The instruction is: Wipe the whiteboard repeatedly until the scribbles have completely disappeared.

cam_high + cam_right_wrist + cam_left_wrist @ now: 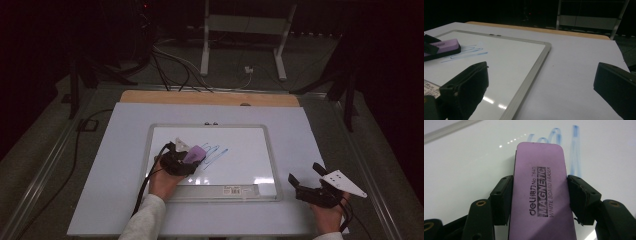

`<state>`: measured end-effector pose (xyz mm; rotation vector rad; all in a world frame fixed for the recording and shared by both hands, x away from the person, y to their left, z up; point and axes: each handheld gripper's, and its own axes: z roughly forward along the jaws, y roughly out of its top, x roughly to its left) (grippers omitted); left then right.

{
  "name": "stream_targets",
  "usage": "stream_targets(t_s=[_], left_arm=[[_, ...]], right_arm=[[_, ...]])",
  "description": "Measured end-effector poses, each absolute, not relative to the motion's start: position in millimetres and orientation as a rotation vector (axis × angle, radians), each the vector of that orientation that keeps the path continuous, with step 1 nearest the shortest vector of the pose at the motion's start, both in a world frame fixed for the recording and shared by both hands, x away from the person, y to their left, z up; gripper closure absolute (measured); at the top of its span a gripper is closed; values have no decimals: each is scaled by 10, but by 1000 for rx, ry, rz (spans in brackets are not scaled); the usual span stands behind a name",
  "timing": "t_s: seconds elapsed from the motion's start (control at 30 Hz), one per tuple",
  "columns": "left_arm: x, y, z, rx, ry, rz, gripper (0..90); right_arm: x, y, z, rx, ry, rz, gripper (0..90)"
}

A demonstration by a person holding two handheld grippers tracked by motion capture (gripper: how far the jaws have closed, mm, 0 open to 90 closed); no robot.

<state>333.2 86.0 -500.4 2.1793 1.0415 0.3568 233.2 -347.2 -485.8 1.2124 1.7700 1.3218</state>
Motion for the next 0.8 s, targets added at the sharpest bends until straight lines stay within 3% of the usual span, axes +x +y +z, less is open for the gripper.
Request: stream_targets(t_s=[0.23,0.57,0.8], left_arm=[[3267,714,-4996,2211,978,348,418],[3472,1044,-4978,2187,1142,485,419],[3466,1045,-4989,2166,1157,454,419]], right_arm=[[2332,-3469,-4857,1213,1771,1320,2],[2328,-3492,-4853,1219,1759,1325,2],[2329,-3461,-4859,1211,1773,1319,2]])
